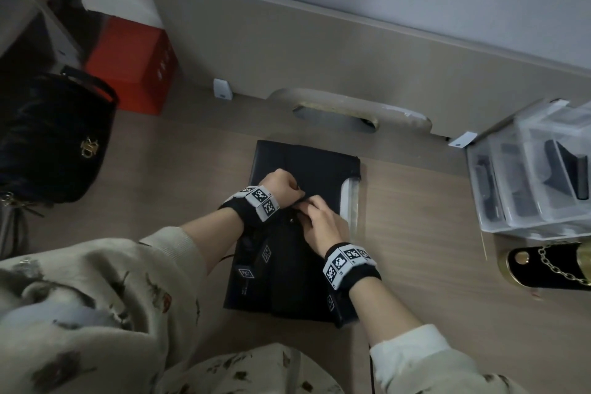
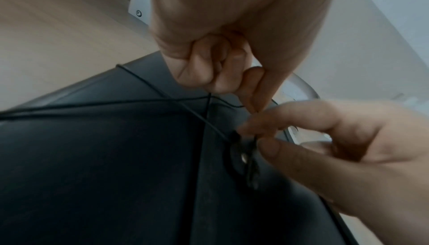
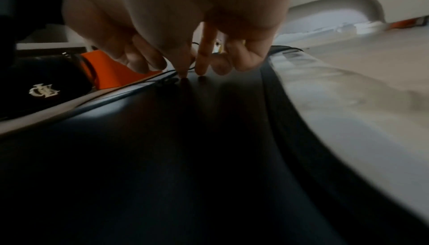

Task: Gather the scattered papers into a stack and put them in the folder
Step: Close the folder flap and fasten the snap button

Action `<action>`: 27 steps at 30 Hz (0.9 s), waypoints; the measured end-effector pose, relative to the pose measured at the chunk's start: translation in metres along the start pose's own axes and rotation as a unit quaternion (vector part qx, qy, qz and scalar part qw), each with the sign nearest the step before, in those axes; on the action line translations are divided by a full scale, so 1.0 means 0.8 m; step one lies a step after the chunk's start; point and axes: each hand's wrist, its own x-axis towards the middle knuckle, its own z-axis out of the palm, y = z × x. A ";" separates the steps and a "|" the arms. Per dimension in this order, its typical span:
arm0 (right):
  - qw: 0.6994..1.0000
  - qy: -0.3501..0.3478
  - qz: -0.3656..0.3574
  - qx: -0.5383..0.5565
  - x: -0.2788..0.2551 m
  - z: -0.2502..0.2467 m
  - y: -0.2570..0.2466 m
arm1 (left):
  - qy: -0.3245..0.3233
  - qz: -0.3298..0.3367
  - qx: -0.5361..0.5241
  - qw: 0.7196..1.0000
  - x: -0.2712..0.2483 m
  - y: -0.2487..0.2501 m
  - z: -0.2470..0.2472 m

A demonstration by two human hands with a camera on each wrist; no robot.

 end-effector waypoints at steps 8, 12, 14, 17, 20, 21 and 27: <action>0.997 0.003 0.078 -0.012 -0.012 0.014 0.021 | 0.069 0.001 -0.048 0.996 -0.002 -0.024 -0.009; 0.995 -0.033 0.097 -0.003 -0.030 0.019 0.017 | 0.054 -0.029 -0.045 0.997 -0.012 -0.044 -0.010; 0.993 -0.043 0.108 -0.016 -0.031 0.018 0.011 | 0.045 -0.033 -0.040 0.998 -0.016 -0.049 -0.012; 0.989 -0.045 0.139 -0.014 -0.026 0.015 0.006 | 0.043 -0.036 -0.045 0.997 -0.020 -0.053 -0.018; 0.985 -0.053 0.165 0.000 -0.029 0.010 0.007 | 0.036 -0.050 -0.051 0.997 -0.022 -0.058 -0.021; 0.984 -0.055 0.170 0.005 -0.031 0.008 0.007 | 0.032 -0.055 -0.051 0.997 -0.023 -0.061 -0.021; 0.982 -0.066 0.178 -0.008 -0.046 0.002 0.004 | 0.017 -0.066 -0.032 0.997 -0.031 -0.070 -0.020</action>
